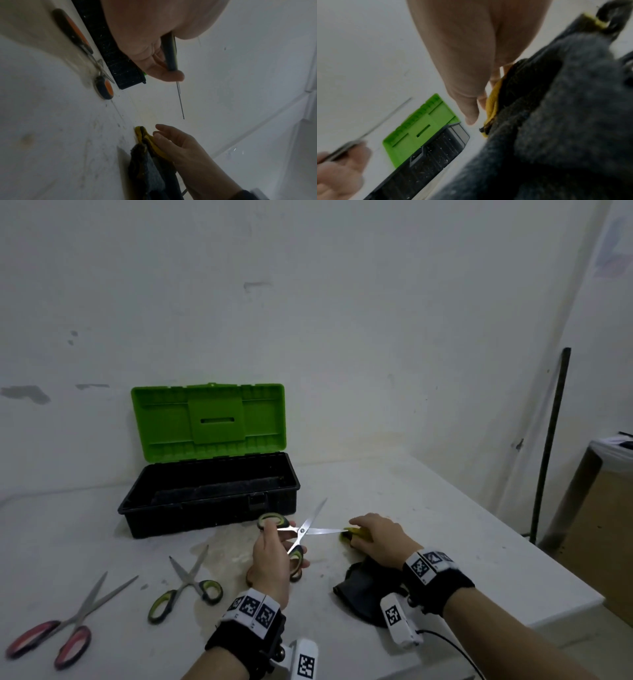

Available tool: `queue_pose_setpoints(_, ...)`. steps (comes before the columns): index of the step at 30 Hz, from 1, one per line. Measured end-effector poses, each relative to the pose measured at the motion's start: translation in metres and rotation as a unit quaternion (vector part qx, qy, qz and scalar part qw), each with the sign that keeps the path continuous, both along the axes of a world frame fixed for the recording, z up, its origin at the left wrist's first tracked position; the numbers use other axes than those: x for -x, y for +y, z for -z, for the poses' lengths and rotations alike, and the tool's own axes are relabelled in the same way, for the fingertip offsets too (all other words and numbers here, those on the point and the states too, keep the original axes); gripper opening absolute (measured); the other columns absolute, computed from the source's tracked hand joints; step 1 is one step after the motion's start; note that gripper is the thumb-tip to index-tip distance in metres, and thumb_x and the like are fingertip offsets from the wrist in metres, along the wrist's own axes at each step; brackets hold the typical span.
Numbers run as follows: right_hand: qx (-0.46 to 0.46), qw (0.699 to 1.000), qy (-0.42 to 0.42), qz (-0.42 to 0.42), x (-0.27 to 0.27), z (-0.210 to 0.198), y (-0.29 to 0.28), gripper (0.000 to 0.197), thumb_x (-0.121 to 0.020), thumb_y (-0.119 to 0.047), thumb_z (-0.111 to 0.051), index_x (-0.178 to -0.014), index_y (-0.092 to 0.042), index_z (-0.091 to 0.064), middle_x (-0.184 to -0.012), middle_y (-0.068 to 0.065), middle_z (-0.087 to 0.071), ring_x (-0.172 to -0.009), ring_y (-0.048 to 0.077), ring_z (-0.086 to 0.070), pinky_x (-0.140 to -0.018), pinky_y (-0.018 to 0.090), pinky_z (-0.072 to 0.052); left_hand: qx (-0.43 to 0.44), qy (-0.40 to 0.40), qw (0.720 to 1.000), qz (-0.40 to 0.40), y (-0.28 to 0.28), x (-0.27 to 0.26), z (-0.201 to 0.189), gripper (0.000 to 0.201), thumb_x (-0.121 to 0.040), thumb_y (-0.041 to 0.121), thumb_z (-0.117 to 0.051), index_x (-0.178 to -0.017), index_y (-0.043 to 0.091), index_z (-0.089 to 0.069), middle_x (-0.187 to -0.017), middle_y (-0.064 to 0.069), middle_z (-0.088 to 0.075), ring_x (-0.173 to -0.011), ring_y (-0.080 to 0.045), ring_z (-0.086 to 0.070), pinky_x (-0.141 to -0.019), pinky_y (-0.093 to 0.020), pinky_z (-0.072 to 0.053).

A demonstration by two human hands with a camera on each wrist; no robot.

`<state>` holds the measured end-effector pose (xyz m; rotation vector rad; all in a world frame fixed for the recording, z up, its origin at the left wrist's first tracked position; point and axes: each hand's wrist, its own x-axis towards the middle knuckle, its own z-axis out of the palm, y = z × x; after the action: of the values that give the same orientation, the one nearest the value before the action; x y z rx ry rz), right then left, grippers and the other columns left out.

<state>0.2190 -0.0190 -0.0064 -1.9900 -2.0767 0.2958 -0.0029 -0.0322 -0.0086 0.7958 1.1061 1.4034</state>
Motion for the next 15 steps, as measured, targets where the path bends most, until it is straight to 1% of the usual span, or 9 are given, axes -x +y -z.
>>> queue_pose_setpoints(2,-0.027,0.999,-0.033,0.018,0.005,-0.006,-0.015,0.04,-0.095,-0.044,-0.051,-0.133,-0.03,-0.053,-0.128,-0.003,-0.054,-0.119,0.022,-0.051,-0.099,0.039,-0.039,0.009,0.0,1.0,-0.002,0.002,-0.002,0.002,0.04,-0.102,0.035,-0.038,-0.096,0.007,-0.067,-0.072,-0.008,-0.07,-0.05,-0.017,-0.062,-0.051,-0.031,-0.049)
queue_pose_setpoints(4,-0.054,0.998,0.001,0.042,0.016,-0.018,-0.037,0.03,-0.093,-0.044,-0.054,-0.114,-0.024,-0.064,-0.108,0.0,-0.06,-0.1,0.021,-0.058,-0.083,0.032,-0.046,0.014,-0.009,1.0,-0.009,0.003,-0.006,0.001,0.041,-0.102,0.035,-0.038,-0.098,0.007,-0.068,-0.079,-0.01,-0.071,-0.059,-0.02,-0.065,-0.052,-0.032,-0.052)
queue_pose_setpoints(6,-0.05,0.995,0.078,0.039,0.032,-0.027,-0.057,0.028,-0.092,-0.044,-0.058,-0.091,-0.018,-0.068,-0.082,-0.002,-0.062,-0.075,0.012,-0.058,-0.063,0.02,-0.042,0.021,-0.002,0.999,-0.025,0.003,-0.012,0.0,0.042,-0.102,0.037,-0.039,-0.095,0.01,-0.071,-0.087,-0.01,-0.073,-0.076,-0.026,-0.067,-0.064,-0.035,-0.054)
queue_pose_setpoints(7,-0.037,0.993,0.11,0.032,0.042,-0.03,-0.065,0.032,-0.091,-0.046,-0.058,-0.085,-0.016,-0.068,-0.073,-0.003,-0.062,-0.065,0.009,-0.056,-0.057,0.017,-0.04,0.019,0.002,0.999,-0.029,0.001,-0.015,-0.001,0.043,-0.101,0.038,-0.039,-0.093,0.012,-0.072,-0.09,-0.01,-0.074,-0.082,-0.027,-0.067,-0.072,-0.038,-0.054)
queue_pose_setpoints(8,-0.024,0.989,0.143,0.023,0.051,-0.032,-0.07,0.037,-0.091,-0.05,-0.058,-0.082,-0.016,-0.069,-0.069,-0.002,-0.064,-0.059,0.007,-0.055,-0.056,0.017,-0.041,0.011,-0.001,1.0,-0.028,0.0,-0.02,-0.001,0.044,-0.102,0.039,-0.038,-0.091,0.013,-0.072,-0.091,-0.009,-0.074,-0.086,-0.026,-0.067,-0.079,-0.04,-0.053)
queue_pose_setpoints(10,0.004,0.977,0.213,0.006,0.066,-0.032,-0.073,0.041,-0.09,-0.054,-0.058,-0.081,-0.016,-0.071,-0.073,0.0,-0.071,-0.061,0.01,-0.062,-0.062,0.023,-0.05,-0.004,-0.01,1.0,-0.019,-0.005,-0.029,-0.003,0.044,-0.103,0.038,-0.037,-0.092,0.013,-0.072,-0.091,-0.008,-0.073,-0.089,-0.025,-0.066,-0.083,-0.041,-0.052)
queue_pose_setpoints(12,0.021,0.959,0.281,-0.003,0.074,-0.03,-0.071,0.036,-0.091,-0.05,-0.058,-0.085,-0.018,-0.073,-0.08,0.0,-0.074,-0.069,0.013,-0.069,-0.066,0.024,-0.054,-0.012,-0.021,1.0,-0.013,-0.008,-0.034,-0.006,0.045,-0.105,0.037,-0.034,-0.094,0.013,-0.071,-0.091,-0.006,-0.072,-0.089,-0.023,-0.064,-0.082,-0.04,-0.051)
queue_pose_setpoints(13,0.026,0.95,0.311,-0.006,0.076,-0.029,-0.069,0.032,-0.092,-0.046,-0.059,-0.087,-0.018,-0.074,-0.082,0.0,-0.075,-0.07,0.013,-0.069,-0.063,0.022,-0.054,-0.017,-0.024,1.0,-0.008,-0.009,-0.036,-0.005,0.046,-0.106,0.038,-0.034,-0.095,0.013,-0.071,-0.091,-0.006,-0.072,-0.089,-0.023,-0.065,-0.083,-0.041,-0.051)
queue_pose_setpoints(15,0.034,0.931,0.364,-0.003,0.078,-0.03,-0.067,0.027,-0.094,-0.038,-0.06,-0.09,-0.015,-0.073,-0.081,0.001,-0.074,-0.065,0.011,-0.068,-0.055,0.021,-0.049,-0.025,-0.022,0.999,-0.003,-0.009,-0.034,-0.001,0.048,-0.105,0.043,-0.034,-0.094,0.016,-0.073,-0.091,-0.007,-0.072,-0.087,-0.026,-0.065,-0.082,-0.045,-0.051)
